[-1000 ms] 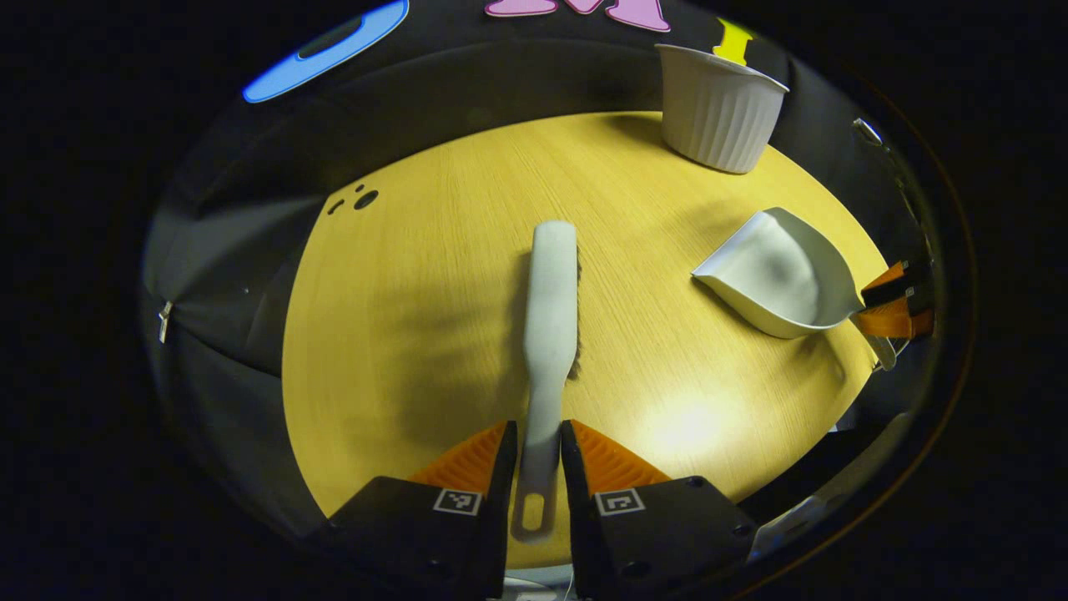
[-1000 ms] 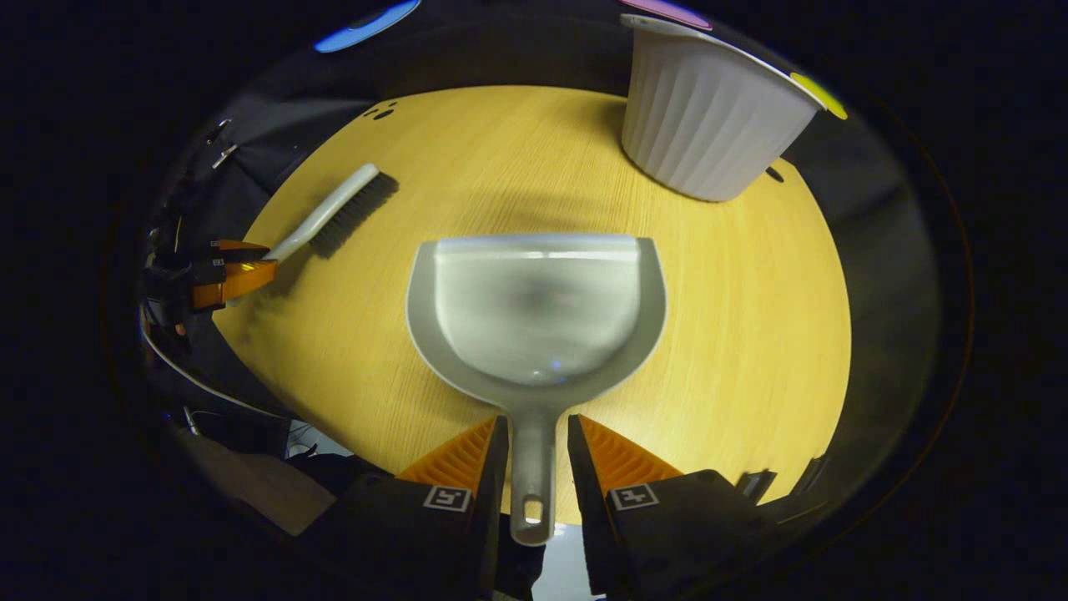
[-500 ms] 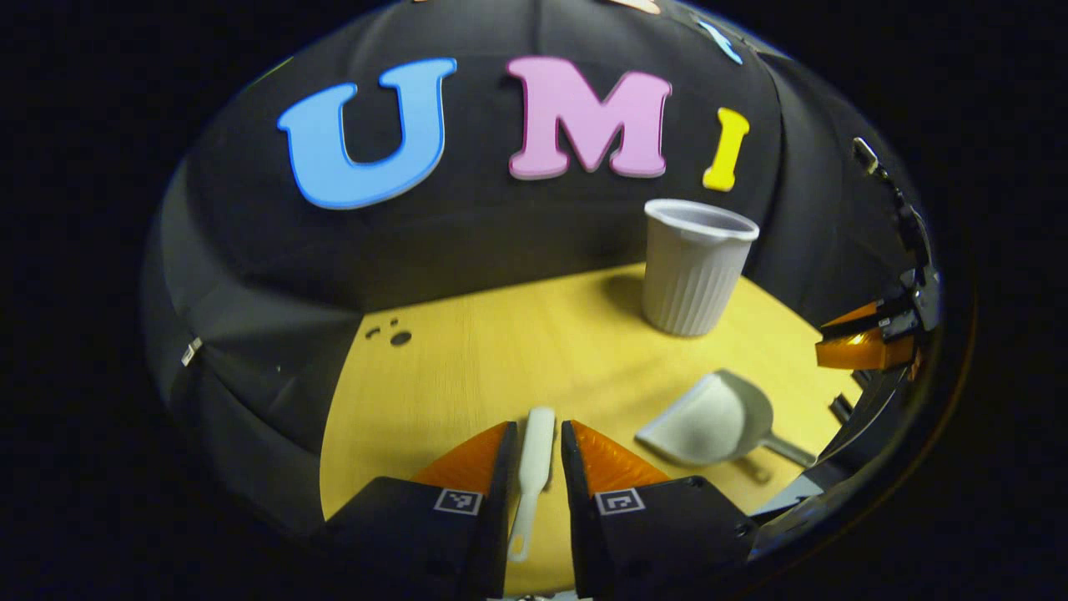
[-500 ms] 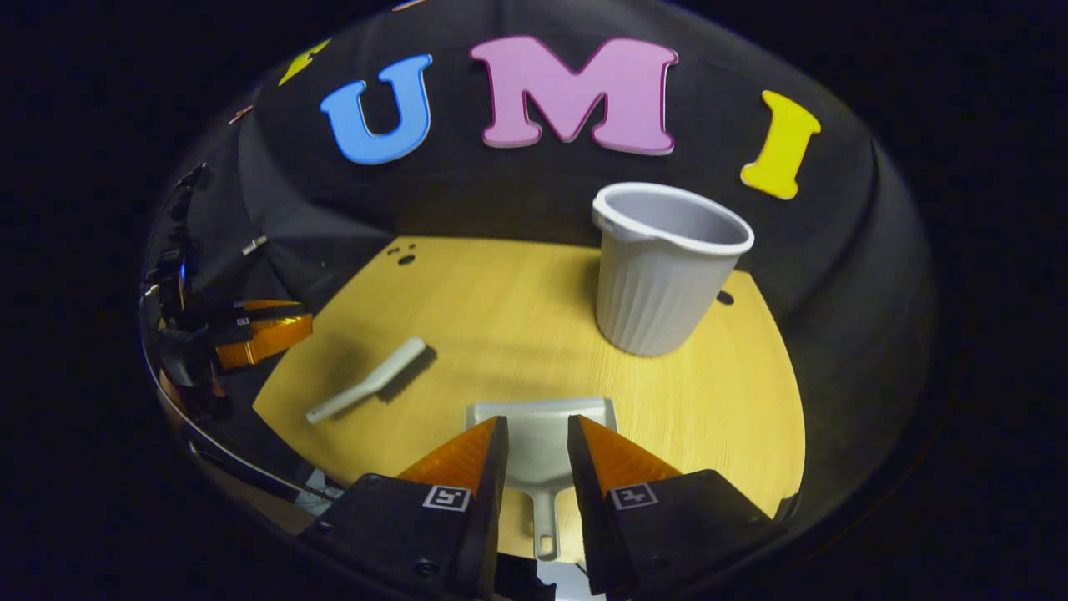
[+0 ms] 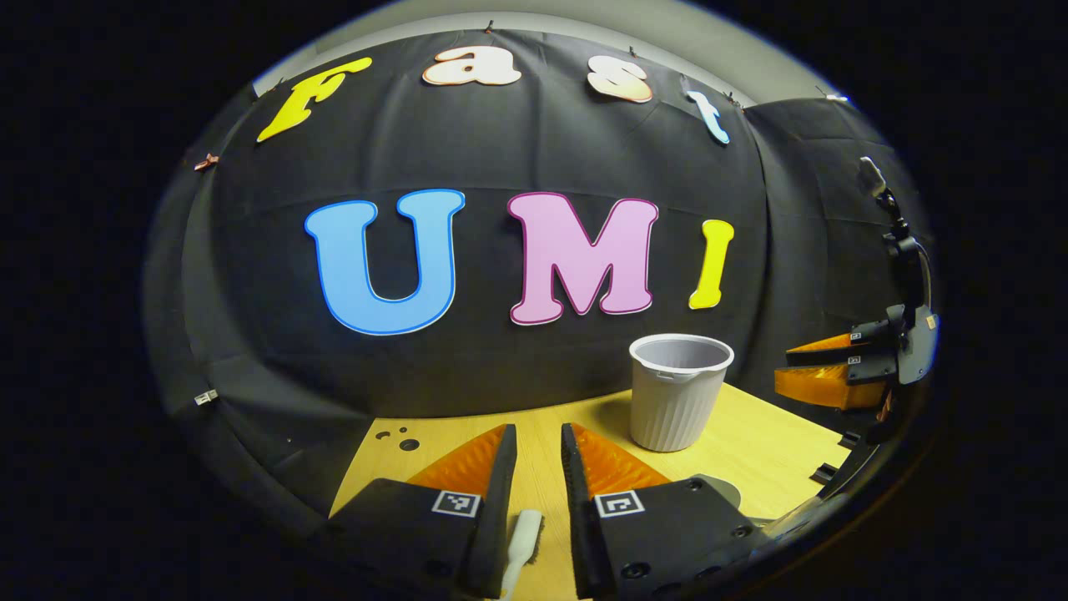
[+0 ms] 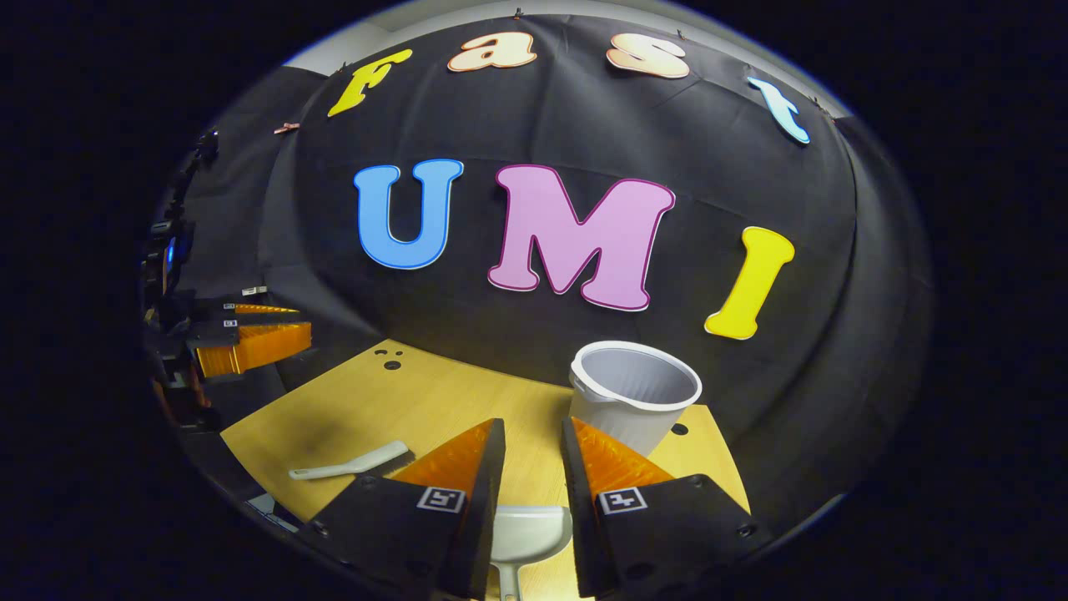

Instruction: Pick up the small broom and dustpan from the desktop, sweep the trash into the dustpan with the broom, and then empty the trash into the garbage bin.

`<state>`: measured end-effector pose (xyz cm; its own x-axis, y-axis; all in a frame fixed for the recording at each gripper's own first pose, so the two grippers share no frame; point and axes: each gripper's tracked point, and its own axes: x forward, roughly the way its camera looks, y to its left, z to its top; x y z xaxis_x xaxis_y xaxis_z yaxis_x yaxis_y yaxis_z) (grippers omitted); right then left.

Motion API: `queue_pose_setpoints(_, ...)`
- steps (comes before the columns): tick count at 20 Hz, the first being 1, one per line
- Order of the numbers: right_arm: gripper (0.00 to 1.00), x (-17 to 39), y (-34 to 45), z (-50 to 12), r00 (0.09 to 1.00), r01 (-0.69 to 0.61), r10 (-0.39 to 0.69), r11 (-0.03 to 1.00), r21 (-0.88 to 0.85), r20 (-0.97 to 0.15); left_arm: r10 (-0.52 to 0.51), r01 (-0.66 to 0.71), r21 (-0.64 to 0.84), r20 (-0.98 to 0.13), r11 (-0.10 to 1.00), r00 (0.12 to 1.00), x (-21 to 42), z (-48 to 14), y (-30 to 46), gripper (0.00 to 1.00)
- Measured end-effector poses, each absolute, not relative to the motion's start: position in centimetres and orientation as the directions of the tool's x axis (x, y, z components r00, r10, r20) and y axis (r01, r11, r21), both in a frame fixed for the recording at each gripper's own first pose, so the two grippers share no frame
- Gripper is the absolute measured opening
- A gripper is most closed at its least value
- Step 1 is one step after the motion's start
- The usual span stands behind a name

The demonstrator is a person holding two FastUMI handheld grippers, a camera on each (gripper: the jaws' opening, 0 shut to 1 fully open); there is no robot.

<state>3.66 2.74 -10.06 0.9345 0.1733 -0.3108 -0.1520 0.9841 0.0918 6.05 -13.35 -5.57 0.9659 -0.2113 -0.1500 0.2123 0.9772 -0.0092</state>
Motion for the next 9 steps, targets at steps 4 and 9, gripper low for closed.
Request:
queue_pose_setpoints(4, 0.47, 3.8, 4.6, -9.6, 0.932, -0.171, 0.194, 0.980, 0.100, -0.306, -0.217, 0.215, -0.035, -0.178, 0.976, 0.960, 5.5, -6.5, -14.4, 0.36)
queue_pose_setpoints(9, 0.44, 3.6, 4.6, -9.2, 0.934, -0.165, 0.191, 0.980, 0.112, -0.303, -0.195, 0.191, -0.042, -0.185, 0.981, 0.963, 5.7, -7.2, -13.6, 0.36)
